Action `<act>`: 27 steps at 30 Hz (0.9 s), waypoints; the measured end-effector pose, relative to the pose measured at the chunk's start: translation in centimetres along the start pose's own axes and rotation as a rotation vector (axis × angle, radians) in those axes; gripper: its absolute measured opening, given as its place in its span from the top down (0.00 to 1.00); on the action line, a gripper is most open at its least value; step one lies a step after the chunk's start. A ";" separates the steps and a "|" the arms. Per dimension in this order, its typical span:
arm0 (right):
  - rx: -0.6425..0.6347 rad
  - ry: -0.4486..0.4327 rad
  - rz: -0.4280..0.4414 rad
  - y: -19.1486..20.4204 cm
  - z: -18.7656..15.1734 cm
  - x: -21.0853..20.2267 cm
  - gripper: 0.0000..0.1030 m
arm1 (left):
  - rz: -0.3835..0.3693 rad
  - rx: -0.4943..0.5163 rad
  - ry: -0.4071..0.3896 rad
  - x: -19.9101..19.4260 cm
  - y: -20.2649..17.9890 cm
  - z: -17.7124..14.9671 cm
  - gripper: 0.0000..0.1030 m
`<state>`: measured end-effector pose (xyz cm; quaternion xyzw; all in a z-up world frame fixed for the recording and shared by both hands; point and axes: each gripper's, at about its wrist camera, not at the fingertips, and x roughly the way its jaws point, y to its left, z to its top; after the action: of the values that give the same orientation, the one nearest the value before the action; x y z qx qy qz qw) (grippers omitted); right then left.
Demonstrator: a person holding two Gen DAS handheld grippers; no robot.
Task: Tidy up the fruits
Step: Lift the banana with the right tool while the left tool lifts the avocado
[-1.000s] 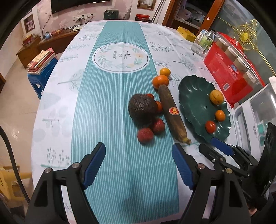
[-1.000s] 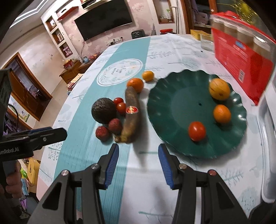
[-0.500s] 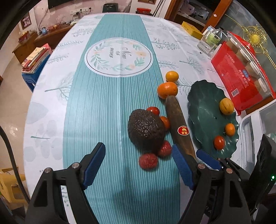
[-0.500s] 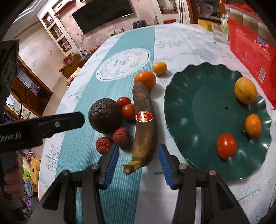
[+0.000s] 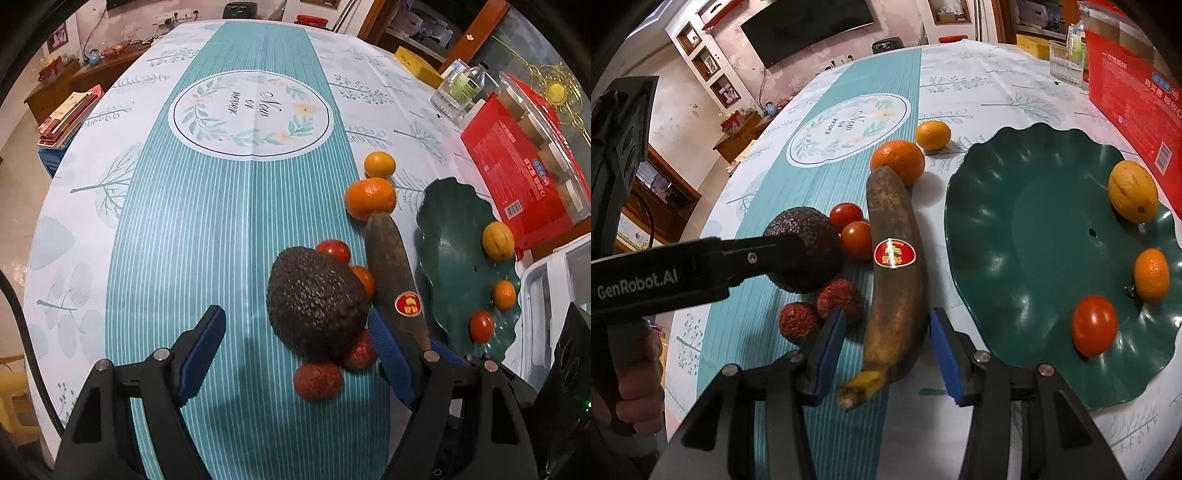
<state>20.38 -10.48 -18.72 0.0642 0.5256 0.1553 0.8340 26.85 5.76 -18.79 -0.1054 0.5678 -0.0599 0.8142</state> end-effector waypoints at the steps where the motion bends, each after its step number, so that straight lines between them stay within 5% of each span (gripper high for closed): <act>1: 0.001 0.002 -0.001 0.0 0.0 0.2 0.55 | -0.009 -0.001 0.000 0.1 0.1 0.0 0.24; 12: 0.023 -0.027 -0.022 -0.6 0.0 0.7 0.66 | -0.067 0.003 0.027 2.2 -0.1 0.4 0.30; 27: -0.071 -0.066 -0.088 0.4 0.3 1.7 0.68 | -0.085 0.002 0.020 3.7 -0.5 0.4 0.39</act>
<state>21.25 -9.51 -19.94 0.0164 0.4942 0.1347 0.8587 28.49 4.53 -21.95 -0.1278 0.5709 -0.0962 0.8053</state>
